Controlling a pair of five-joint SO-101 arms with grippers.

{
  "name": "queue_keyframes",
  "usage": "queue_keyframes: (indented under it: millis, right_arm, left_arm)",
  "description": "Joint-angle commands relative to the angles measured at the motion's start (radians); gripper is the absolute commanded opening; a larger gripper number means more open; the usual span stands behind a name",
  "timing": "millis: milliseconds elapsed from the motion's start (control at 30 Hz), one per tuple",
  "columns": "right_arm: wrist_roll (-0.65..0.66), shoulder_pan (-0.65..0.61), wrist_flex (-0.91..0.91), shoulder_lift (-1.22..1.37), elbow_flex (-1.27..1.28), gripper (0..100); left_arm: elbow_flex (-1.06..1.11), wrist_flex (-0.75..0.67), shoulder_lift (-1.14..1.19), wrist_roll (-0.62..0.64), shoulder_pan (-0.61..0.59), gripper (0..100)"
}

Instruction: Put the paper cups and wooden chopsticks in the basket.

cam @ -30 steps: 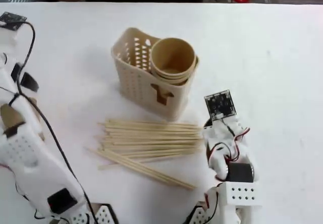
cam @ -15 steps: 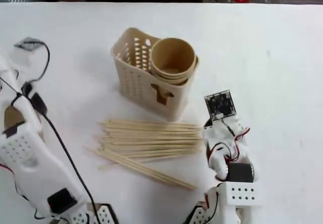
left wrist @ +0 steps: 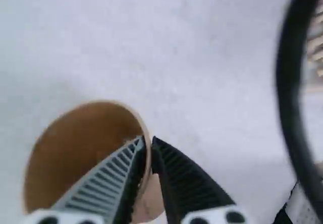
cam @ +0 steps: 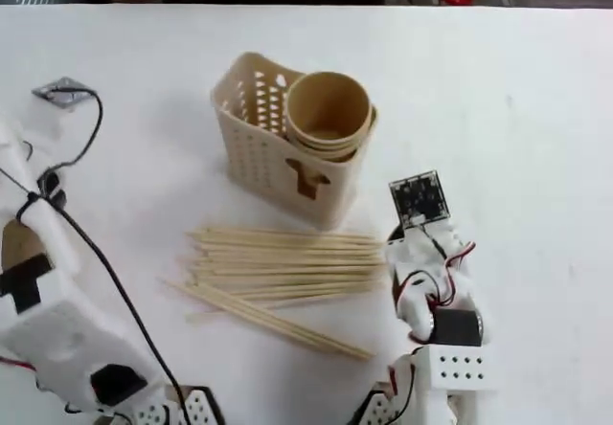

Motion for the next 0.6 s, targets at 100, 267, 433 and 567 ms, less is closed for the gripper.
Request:
queue_keyframes:
  millis: [100,267,433,567]
  right_arm:
    - [-0.008,0.007,-0.022,-0.015,-0.006,2.1]
    - [-0.008,0.007,-0.022,-0.015,-0.006,2.1]
    - [-0.008,0.008,-0.022,-0.015,-0.006,2.1]
    - [-0.008,0.008,-0.022,-0.015,-0.006,2.1]
  left_arm:
    - [-0.011,0.006,-0.412,0.075,0.028,2]
    - [-0.006,-0.044,-0.831,0.315,0.22,2]
    - [-0.002,-0.207,-1.125,0.591,0.633,2]
    - [0.008,-0.385,-1.139,0.704,0.914,2]
